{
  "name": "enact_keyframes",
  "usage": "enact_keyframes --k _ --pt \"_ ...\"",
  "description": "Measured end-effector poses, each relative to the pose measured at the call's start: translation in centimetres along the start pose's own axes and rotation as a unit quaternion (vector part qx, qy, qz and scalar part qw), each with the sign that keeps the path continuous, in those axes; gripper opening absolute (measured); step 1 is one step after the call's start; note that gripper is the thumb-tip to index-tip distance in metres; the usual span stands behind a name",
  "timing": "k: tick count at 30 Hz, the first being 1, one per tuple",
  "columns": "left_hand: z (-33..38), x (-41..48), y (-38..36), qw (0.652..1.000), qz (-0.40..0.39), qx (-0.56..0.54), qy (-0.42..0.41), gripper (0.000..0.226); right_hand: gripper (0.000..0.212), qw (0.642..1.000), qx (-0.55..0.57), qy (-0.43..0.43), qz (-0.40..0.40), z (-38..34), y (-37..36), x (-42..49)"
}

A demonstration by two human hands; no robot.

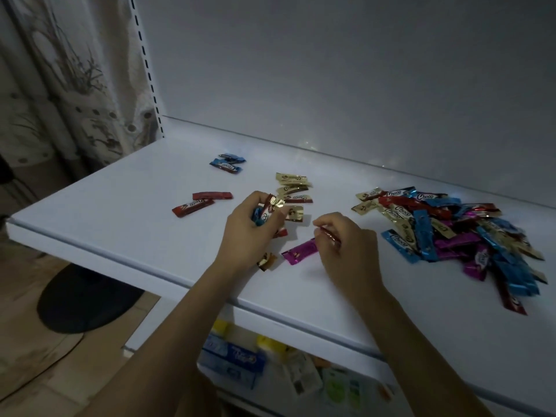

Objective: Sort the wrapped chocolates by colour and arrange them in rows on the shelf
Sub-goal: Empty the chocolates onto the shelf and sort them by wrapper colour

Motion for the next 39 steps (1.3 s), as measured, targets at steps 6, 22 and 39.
enact_keyframes --k 6,22,39 --pt "0.4 -0.3 0.1 0.997 -0.029 -0.071 -0.008 0.018 0.037 0.995 -0.042 0.038 -0.086 -0.4 -2.3 -0.2" --pt "0.5 0.0 1.5 0.977 -0.011 -0.211 0.015 0.032 0.017 0.917 0.343 -0.201 0.007 1.0 -3.8 5.3" --pt "-0.8 1.1 1.9 0.987 0.026 -0.153 0.028 0.018 0.033 0.952 0.255 -0.171 -0.012 3.1 -3.0 7.1"
Point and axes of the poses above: each hand's wrist, its own x-axis towards the middle knuckle, its own y-axis out of the back of the hand, z = x × y, the point moved 10 cm from there along x, towards the middle knuckle, and after that the axes turned 15 degrees about y, right-handed, at the moved point
